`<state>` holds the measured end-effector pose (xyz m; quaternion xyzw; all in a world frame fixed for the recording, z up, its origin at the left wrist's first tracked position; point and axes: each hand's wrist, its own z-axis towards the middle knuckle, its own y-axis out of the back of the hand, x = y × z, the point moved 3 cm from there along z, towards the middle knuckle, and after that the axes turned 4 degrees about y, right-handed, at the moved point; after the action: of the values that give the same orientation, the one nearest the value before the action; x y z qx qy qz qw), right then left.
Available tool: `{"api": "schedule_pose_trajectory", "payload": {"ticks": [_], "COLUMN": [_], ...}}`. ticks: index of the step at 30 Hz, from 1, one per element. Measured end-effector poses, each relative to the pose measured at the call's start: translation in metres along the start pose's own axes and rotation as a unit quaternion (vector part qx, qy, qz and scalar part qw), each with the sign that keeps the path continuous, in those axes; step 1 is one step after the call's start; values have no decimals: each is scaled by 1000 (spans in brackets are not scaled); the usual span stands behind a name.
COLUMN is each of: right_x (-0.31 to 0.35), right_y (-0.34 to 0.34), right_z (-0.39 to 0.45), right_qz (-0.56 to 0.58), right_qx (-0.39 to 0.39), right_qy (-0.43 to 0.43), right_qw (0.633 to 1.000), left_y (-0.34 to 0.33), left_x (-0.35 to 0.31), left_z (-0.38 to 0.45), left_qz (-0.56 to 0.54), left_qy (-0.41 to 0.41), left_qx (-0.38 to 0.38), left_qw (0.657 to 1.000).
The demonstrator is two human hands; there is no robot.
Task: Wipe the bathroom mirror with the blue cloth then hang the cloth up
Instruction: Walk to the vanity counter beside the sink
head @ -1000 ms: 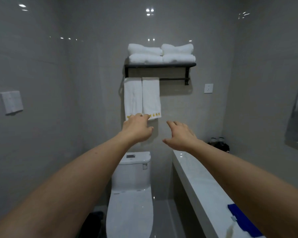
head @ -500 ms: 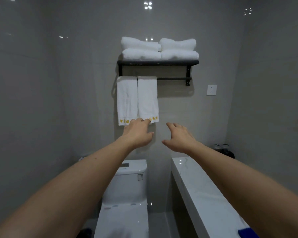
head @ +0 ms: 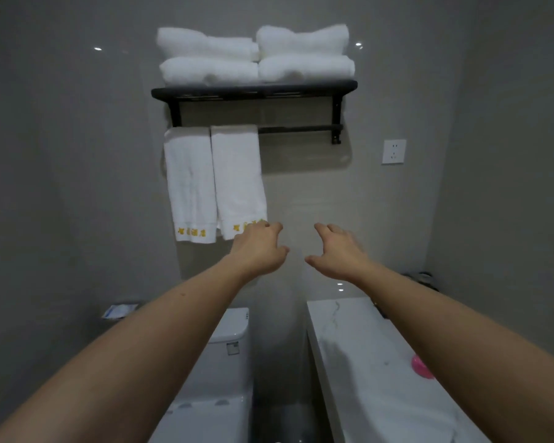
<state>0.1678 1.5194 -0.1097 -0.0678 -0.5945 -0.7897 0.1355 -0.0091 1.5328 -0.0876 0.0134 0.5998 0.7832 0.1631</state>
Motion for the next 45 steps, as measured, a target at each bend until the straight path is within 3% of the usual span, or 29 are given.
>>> {"api": "schedule_pose_trajectory", "payload": {"ticks": [12, 22, 30, 33, 39, 45], "right_x": [-174, -274, -314, -318, -302, -287], "right_y": [-57, -97, -130, -144, -178, -224], "right_z": [-34, -115, -195, -223, -269, -306], "right_qz": [14, 20, 13, 11, 30, 78], "right_qx": [50, 55, 43, 39, 37, 46], "right_qy": [-139, -326, -515, -577, -669, -744], "right_qw": [989, 943, 856, 816, 742, 663], "left_y": [-132, -247, -341, -367, -414, -456], "left_x": [-113, -227, -307, -324, -340, -345], "left_z": [67, 75, 55, 41, 5, -34], "left_qz": [-18, -30, -44, -30, -56, -36], "left_qy": [-100, -266, -407, -462, -527, -570], "left_qx": [105, 200, 291, 293, 371, 405], "left_qw": [989, 942, 865, 836, 763, 714]}}
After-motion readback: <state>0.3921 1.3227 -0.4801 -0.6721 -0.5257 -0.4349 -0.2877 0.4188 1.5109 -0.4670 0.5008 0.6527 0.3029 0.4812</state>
